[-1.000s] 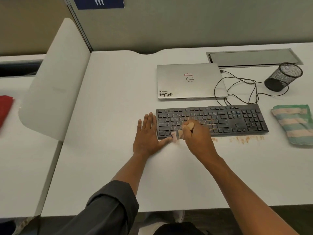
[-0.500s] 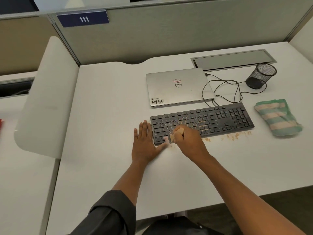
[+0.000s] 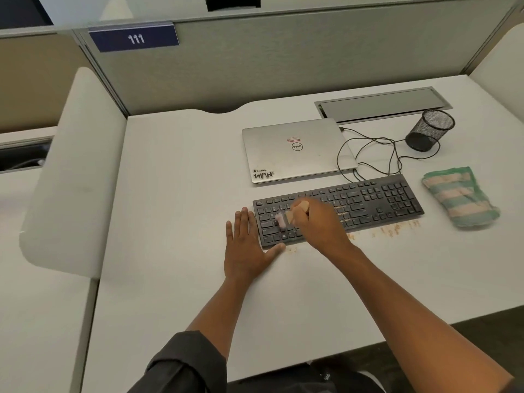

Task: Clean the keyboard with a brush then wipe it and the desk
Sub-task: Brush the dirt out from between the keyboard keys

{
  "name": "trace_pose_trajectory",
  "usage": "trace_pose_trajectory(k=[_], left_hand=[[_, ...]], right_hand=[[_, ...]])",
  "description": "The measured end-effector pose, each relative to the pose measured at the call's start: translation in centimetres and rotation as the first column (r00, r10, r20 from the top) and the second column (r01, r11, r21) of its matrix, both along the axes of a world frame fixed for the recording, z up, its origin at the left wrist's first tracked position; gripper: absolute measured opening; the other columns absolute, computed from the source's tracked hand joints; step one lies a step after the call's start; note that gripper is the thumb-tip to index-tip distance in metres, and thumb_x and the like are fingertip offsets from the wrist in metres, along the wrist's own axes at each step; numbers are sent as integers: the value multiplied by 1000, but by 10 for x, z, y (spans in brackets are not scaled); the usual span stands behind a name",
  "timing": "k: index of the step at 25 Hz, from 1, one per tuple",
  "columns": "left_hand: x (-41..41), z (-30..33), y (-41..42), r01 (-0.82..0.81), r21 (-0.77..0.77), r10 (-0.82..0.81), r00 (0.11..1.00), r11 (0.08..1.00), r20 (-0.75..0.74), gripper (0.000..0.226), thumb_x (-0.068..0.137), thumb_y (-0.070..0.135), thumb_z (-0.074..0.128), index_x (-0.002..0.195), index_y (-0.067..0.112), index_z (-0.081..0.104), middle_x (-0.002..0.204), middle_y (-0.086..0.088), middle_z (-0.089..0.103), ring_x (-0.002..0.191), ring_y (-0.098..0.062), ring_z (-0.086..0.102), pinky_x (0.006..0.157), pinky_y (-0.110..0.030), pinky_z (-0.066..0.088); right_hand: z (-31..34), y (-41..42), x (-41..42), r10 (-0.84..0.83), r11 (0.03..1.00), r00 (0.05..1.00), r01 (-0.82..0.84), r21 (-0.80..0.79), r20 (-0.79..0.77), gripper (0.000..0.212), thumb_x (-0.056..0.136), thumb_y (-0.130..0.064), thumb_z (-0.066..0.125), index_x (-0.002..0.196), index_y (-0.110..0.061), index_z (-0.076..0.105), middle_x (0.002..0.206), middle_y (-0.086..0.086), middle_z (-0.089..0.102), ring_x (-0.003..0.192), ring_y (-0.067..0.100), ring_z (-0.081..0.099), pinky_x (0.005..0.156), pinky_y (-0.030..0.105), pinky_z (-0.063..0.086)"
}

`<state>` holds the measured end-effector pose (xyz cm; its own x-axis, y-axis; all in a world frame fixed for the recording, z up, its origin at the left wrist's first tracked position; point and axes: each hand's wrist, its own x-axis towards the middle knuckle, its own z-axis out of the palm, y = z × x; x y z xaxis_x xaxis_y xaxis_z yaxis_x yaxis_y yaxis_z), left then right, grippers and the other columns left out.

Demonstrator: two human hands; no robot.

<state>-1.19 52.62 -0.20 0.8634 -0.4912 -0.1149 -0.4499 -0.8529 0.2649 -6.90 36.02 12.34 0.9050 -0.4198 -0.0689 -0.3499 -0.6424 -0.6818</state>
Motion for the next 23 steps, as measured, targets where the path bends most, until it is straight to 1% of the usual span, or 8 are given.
trace_pose_trajectory(k=[2,4,8,11,13,17,19,23], left_hand=[[0,1,0,0,-12,0,1000,1000,-1,122,80,92,22,161,5,-5,170,-12,-10,156,-22,-16,126,-45,-11],[0,1,0,3,-5,-3,1000,1000,-12,122,79,92,21,161,6,-6,170,-11,-11,155,-22,-17,125,-45,-12],[0,0,-1,0,-2,0,1000,1000,1,121,81,92,23,161,6,-7,169,-11,-12,155,-21,-18,125,-45,-12],[0,-1,-1,-7,-9,7,1000,1000,7,121,81,92,24,161,6,-5,170,-11,-9,156,-22,-16,126,-45,-12],[-1,1,-1,-8,-12,8,1000,1000,8,121,81,92,24,161,7,-5,170,-11,-9,156,-21,-16,126,-45,-12],[-2,1,-1,-14,-9,14,1000,1000,7,120,80,92,23,162,8,-5,170,-9,-12,155,-19,-19,125,-44,-13],[-2,1,-2,-15,-2,15,1000,1000,14,120,80,92,22,162,9,-6,170,-8,-13,154,-18,-21,125,-44,-12],[-2,0,-1,-16,-1,16,1000,1000,22,119,81,92,23,162,9,-4,170,-7,-10,155,-19,-19,126,-44,-12]], right_hand=[[1,-3,10,-7,1000,999,7,8,34,18,94,-21,49,96,-18,67,76,-1,67,68,16,60,57,28,44],[-3,-4,14,30,1000,999,-30,-6,-18,18,93,-20,49,93,-19,67,75,0,67,65,16,58,55,27,40],[-3,-11,8,95,993,989,-102,-60,-116,24,92,-18,46,80,-18,66,73,1,68,69,20,61,58,29,43],[-4,-16,14,41,998,997,-38,41,-59,26,92,-27,43,88,-20,68,74,-2,70,72,17,65,64,31,50],[-6,-16,19,72,996,996,-69,62,-58,23,92,-27,44,90,-23,67,75,-3,71,72,16,66,66,32,52],[1,-29,23,104,982,982,-126,-140,-155,28,90,-29,36,82,-22,62,78,-1,68,76,22,63,69,33,52],[7,-38,27,101,972,982,-132,-196,-158,34,89,-30,33,84,-20,65,82,1,70,78,22,63,71,33,53],[9,-38,32,144,990,981,-144,5,-134,23,94,-24,46,90,-20,68,78,-2,71,74,18,65,68,32,51]])
